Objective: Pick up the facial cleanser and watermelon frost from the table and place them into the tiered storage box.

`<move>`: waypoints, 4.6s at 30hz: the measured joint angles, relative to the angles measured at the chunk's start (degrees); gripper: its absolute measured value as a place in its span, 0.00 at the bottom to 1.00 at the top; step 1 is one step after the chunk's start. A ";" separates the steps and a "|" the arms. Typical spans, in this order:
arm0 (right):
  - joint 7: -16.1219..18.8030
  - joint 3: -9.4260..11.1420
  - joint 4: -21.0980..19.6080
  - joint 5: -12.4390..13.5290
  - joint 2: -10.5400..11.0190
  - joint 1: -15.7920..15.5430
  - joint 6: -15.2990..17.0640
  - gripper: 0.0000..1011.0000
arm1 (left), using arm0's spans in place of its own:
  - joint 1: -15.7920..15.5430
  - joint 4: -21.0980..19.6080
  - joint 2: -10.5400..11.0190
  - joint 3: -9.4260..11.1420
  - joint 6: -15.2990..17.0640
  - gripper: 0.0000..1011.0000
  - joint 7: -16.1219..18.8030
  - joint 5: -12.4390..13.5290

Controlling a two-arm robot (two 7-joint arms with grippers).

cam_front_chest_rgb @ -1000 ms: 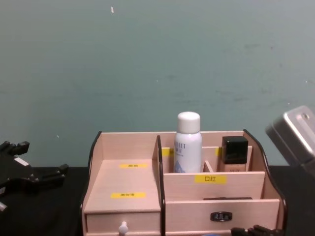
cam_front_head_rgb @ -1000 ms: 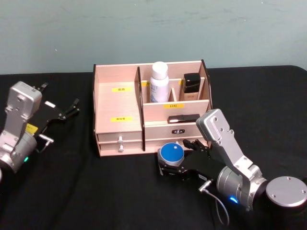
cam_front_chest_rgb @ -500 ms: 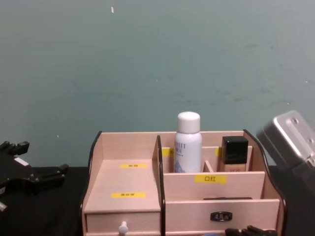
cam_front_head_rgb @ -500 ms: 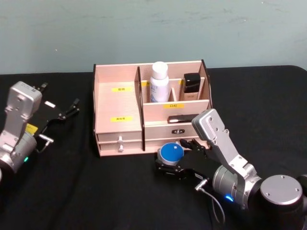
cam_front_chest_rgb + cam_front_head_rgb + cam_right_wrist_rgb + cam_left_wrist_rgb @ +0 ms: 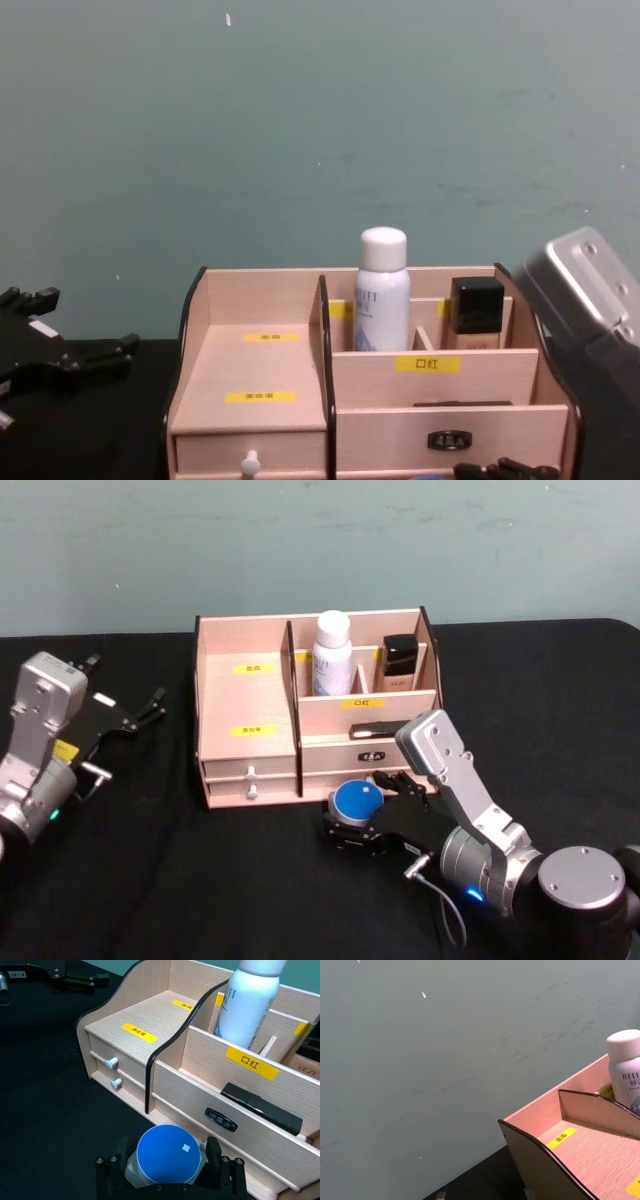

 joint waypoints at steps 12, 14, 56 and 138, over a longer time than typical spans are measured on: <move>0.00 0.06 -0.09 0.16 0.04 -0.06 0.01 0.72 | 0.00 0.00 0.00 0.00 0.00 1.00 0.00 0.00; 0.00 0.07 -0.11 0.18 0.05 -0.07 0.01 0.72 | 0.00 0.00 0.00 0.00 0.00 1.00 0.00 0.00; 4.62 -4.14 -7.91 3.97 0.54 6.25 -3.29 0.72 | 0.00 0.00 0.00 0.00 0.00 1.00 0.00 0.00; -1.59 -1.46 -0.70 -1.15 -3.05 12.06 -14.78 0.99 | 0.00 0.00 0.00 0.00 0.00 1.00 0.00 0.00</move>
